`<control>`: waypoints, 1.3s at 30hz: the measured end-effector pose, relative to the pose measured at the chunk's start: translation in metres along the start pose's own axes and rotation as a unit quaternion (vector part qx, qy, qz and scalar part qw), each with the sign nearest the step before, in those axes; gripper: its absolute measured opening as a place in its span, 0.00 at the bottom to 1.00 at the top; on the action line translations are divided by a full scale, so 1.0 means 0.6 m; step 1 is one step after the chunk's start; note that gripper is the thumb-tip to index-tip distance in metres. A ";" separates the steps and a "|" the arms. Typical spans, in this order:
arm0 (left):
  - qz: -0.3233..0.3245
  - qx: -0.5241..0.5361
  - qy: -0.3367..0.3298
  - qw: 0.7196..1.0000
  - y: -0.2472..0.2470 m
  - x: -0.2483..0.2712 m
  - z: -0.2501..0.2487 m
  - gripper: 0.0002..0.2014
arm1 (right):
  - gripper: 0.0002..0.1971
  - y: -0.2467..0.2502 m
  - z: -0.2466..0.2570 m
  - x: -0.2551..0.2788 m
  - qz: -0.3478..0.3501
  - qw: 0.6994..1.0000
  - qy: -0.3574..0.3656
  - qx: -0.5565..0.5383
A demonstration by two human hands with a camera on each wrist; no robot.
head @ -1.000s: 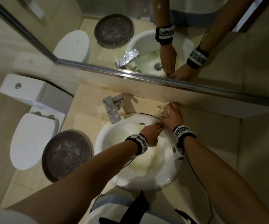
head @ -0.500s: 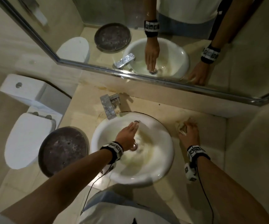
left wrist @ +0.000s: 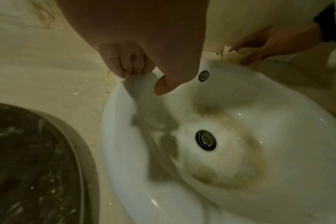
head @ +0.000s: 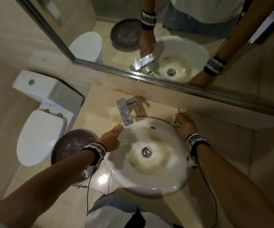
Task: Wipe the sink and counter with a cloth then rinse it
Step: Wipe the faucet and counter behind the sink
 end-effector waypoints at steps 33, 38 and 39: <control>0.083 -0.011 -0.093 0.992 0.037 -0.020 0.045 0.46 | 0.11 -0.085 0.272 -0.128 0.039 0.982 0.128 0.132; 0.099 -0.028 -0.095 0.990 0.046 -0.026 0.043 0.45 | 0.10 -0.098 0.294 -0.141 0.031 0.983 0.124 0.131; 0.104 -0.033 -0.094 0.990 0.047 -0.027 0.043 0.45 | 0.11 -0.101 0.298 -0.144 0.024 0.984 0.127 0.124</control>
Point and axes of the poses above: each hand's wrist, its own x-axis away from the middle knuckle, its own y-axis out of the back of the hand, z = x × y, the point moved 6 cm from there along -x, towards the middle knuckle, and after that the axes turned 4 degrees about y, right-handed, at the moved point
